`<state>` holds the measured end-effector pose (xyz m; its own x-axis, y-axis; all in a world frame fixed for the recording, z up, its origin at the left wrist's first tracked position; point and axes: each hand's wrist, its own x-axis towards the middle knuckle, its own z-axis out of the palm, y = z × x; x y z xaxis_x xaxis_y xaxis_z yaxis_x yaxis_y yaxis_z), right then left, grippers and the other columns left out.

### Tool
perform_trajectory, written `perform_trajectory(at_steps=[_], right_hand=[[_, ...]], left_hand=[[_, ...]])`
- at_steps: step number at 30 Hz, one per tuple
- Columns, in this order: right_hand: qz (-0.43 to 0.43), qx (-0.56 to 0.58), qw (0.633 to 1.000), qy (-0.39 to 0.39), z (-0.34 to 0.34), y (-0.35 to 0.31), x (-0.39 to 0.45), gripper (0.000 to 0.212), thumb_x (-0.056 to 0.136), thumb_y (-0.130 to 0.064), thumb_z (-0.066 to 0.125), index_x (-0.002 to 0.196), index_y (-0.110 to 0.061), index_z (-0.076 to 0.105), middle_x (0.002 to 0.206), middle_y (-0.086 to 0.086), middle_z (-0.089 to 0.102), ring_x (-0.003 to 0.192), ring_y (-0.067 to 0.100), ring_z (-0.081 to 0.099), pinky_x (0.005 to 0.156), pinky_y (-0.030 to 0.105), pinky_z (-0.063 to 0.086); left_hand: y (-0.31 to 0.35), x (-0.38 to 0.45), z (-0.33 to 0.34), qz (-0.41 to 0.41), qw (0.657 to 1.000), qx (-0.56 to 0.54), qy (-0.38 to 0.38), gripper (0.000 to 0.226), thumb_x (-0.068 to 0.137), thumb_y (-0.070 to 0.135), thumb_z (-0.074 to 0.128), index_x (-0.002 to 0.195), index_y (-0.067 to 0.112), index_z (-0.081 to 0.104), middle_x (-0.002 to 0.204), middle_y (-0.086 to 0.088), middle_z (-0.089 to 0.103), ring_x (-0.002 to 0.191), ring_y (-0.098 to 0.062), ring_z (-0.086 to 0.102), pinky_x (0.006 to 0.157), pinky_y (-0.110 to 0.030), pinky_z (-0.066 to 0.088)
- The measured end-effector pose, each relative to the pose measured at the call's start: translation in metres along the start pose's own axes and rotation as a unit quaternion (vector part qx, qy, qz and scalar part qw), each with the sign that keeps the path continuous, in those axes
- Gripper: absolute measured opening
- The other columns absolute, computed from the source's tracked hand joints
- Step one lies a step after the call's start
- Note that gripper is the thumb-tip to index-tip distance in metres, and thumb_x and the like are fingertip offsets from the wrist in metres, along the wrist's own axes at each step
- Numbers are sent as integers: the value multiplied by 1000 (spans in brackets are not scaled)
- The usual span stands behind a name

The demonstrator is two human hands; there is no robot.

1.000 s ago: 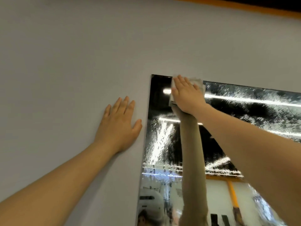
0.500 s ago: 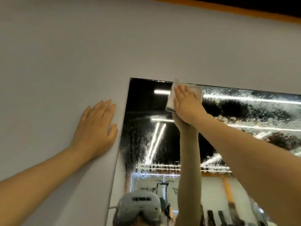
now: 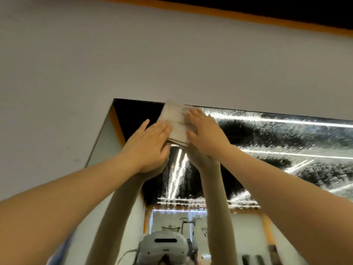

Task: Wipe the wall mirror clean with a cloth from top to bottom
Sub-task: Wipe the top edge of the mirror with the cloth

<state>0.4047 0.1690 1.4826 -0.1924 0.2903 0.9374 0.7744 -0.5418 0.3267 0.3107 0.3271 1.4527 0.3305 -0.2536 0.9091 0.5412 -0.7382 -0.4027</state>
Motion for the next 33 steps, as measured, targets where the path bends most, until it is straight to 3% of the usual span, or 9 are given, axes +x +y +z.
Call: perform_trajectory(at_steps=[2, 4, 5, 7, 11, 14, 17, 26, 33], right_hand=[[39, -42, 998, 37, -10, 27, -10, 50, 105, -25, 33, 153, -14, 25, 162, 2, 17, 149, 18, 9, 121, 38, 6], [103, -65, 992, 35, -20, 59, -19, 53, 106, -30, 29, 154, -12, 18, 163, 4, 10, 150, 20, 5, 122, 39, 5], [130, -65, 989, 25, -24, 74, -23, 55, 105, -32, 29, 155, -12, 15, 163, 4, 7, 150, 20, 3, 122, 40, 4], [150, -67, 986, -2, -26, 99, -30, 58, 105, -37, 28, 155, -13, 12, 163, 5, 5, 150, 21, 1, 121, 43, 4], [130, -65, 989, -14, -18, 119, -37, 60, 104, -43, 24, 156, -17, 8, 163, 2, 1, 150, 20, -1, 119, 43, 3], [122, -72, 990, 0, -15, 123, -34, 61, 104, -45, 22, 156, -16, 7, 163, 2, -1, 150, 19, -1, 119, 42, 2], [119, -76, 990, -8, -14, 125, -37, 61, 104, -45, 21, 156, -16, 6, 163, 2, -2, 150, 18, -2, 119, 41, 2], [115, -68, 991, 5, -9, 128, -38, 60, 104, -45, 19, 156, -17, 8, 164, 2, 0, 150, 18, -2, 120, 41, 0], [114, -72, 991, 1, -10, 128, -41, 60, 104, -44, 18, 156, -16, 6, 163, 2, -1, 150, 18, -3, 120, 41, 0]], left_hand=[[-1, 5, -11, -7, 1000, 25, -6, 76, 85, 46, 5, 156, 21, 12, 160, 1, 20, 143, -17, 21, 118, -37, 0], [4, 14, -24, -3, 998, 55, 5, 70, 90, 44, 3, 153, 22, 21, 142, -4, 41, 119, -21, 43, 108, -38, 24], [7, 20, -29, -5, 998, 56, 11, 64, 95, 42, 4, 153, 22, 23, 135, -5, 46, 109, -21, 46, 97, -37, 32], [11, 36, -38, -25, 999, 20, 15, 52, 104, 37, 17, 152, 21, 24, 135, -8, 46, 113, -25, 47, 90, -37, 35], [21, 65, -33, -14, 998, -53, 33, 48, 103, 32, 36, 148, 16, 35, 147, -7, 39, 133, -24, 35, 106, -36, 29], [30, 71, -9, -14, 997, -70, 36, 56, 102, 38, 30, 153, 15, 24, 158, -5, 26, 144, -20, 21, 118, -38, 17], [30, 69, 8, -42, 995, -60, 64, 58, 102, 39, 25, 154, 15, 18, 161, -4, 18, 147, -19, 12, 119, -42, 13], [7, 75, 18, -249, 963, -74, 72, 67, 101, 45, 25, 155, 8, 9, 163, -12, 6, 150, -24, -1, 120, -38, -4], [6, 77, 19, -246, 963, -64, 86, 64, 100, 43, 28, 152, 7, 20, 158, -14, 21, 147, -28, 13, 120, -43, 6]])
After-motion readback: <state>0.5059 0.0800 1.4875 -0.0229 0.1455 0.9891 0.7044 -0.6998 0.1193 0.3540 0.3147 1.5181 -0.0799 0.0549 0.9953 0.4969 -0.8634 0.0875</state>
